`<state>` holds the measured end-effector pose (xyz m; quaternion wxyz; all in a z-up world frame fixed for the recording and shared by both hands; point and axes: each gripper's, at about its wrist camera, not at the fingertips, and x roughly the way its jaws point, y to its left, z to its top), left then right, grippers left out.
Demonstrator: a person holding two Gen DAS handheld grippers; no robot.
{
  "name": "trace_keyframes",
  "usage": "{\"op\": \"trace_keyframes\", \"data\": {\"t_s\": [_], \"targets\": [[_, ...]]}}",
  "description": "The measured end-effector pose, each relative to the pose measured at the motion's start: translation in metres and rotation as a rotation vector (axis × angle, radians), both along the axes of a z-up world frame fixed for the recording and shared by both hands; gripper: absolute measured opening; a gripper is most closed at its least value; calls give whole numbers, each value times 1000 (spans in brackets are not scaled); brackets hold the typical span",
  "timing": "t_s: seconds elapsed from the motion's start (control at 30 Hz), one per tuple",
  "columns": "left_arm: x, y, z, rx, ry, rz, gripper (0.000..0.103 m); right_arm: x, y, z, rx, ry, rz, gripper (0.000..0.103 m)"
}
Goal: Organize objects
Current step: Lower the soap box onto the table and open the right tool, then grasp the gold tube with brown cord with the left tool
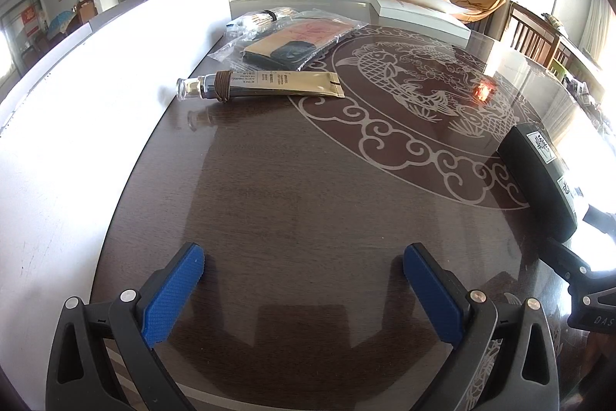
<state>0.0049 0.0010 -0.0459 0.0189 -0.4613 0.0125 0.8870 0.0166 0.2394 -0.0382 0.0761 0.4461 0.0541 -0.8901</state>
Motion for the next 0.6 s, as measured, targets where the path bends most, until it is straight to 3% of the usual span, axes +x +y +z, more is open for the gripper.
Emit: {"op": "trace_keyframes", "data": {"t_s": [0.17, 0.3, 0.43, 0.6], "targets": [[0, 3, 1, 1, -17, -9, 103, -1, 0, -1, -7, -3, 0, 103], [-6, 4, 18, 66, 23, -76, 103, -1, 0, -1, -8, -4, 0, 103], [-50, 10, 53, -58, 135, -154, 103, -1, 0, 0, -11, -5, 0, 103], [-124, 1, 60, -116, 140, -193, 103, -1, 0, 0, -11, -6, 0, 103]]}}
